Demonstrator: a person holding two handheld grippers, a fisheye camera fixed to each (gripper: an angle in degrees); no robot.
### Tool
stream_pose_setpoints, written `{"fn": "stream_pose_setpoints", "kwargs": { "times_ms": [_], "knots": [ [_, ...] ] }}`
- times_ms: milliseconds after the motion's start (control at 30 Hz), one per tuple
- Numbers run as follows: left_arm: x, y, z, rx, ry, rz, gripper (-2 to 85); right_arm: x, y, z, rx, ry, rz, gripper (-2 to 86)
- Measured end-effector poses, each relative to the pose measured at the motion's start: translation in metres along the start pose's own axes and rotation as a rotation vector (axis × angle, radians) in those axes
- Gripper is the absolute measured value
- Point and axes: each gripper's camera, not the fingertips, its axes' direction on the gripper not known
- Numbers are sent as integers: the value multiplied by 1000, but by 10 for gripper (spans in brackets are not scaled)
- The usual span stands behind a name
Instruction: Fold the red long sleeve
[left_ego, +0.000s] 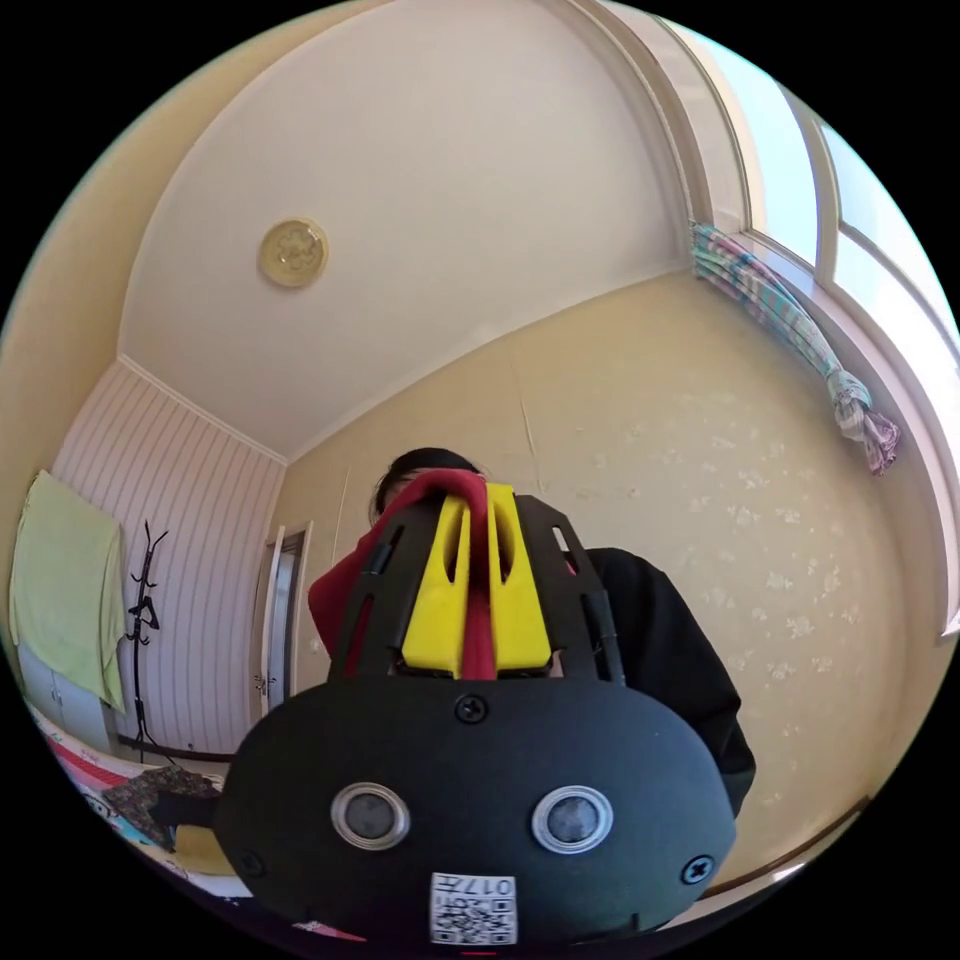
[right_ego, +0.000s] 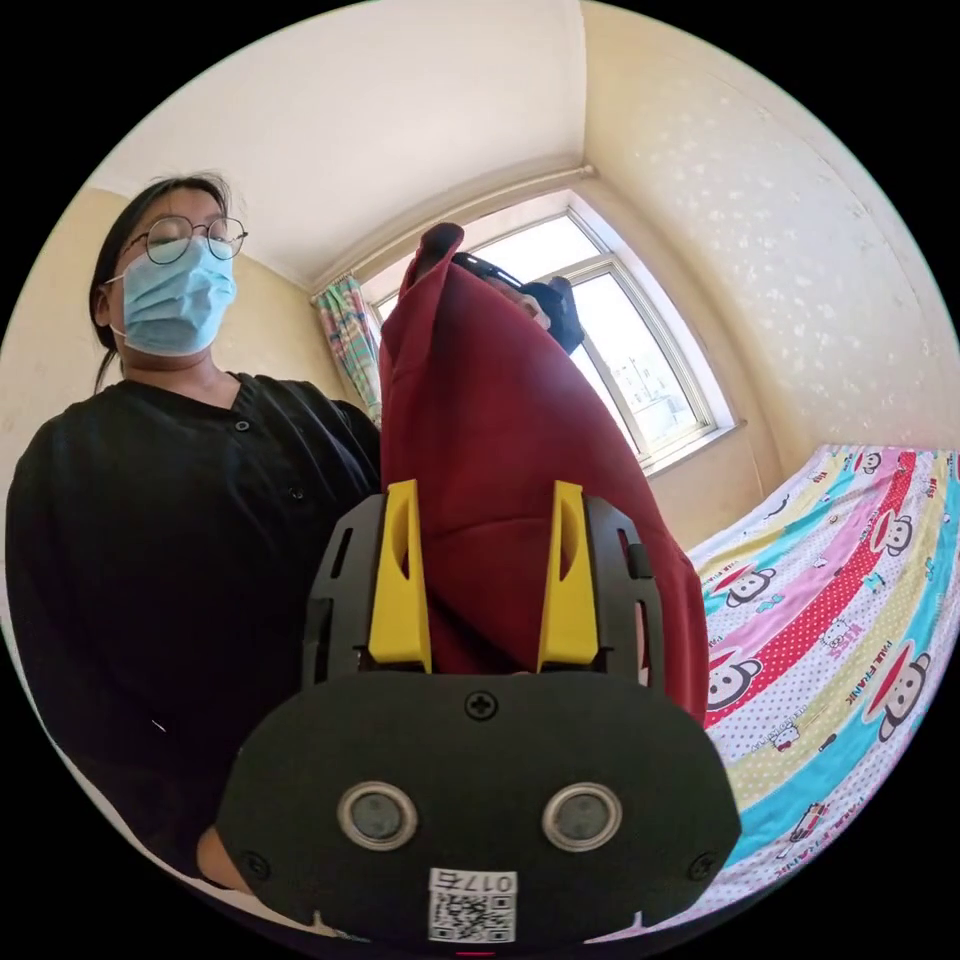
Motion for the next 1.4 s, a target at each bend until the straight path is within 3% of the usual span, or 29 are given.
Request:
{"fn": "stream_pose_setpoints", "kwargs": {
  "times_ms": [267, 433, 600, 900, 1000, 1067, 1233, 1400],
  "knots": [
    [9, -5, 23, 26, -64, -28, 0, -52, 19, 41, -5, 155, -145, 128],
    [14, -7, 34, 35, -50, -28, 0, -43, 35, 69, 2, 241, -83, 92],
    [19, -13, 42, 44, -79, -31, -1, -28, 42, 79, 143, 154, -10, 80],
    [16, -23, 37, 108, -86, -23, -2, -27, 44, 172, -149, 287, -55, 72],
    [18, -30, 33, 104, -116, -21, -2, -27, 53, 185, -188, 497, -77, 49],
    [25, -37, 28, 71, -218, -52, -2, -34, 47, 181, -167, 754, -116, 39],
    [57, -58, 10, -12, -511, -114, -2, -54, -17, 179, -270, 1158, -250, 31],
    [109, -62, -19, -1, -911, -238, -1, -82, -74, 152, -7, 1094, -253, 28]
  ]
}}
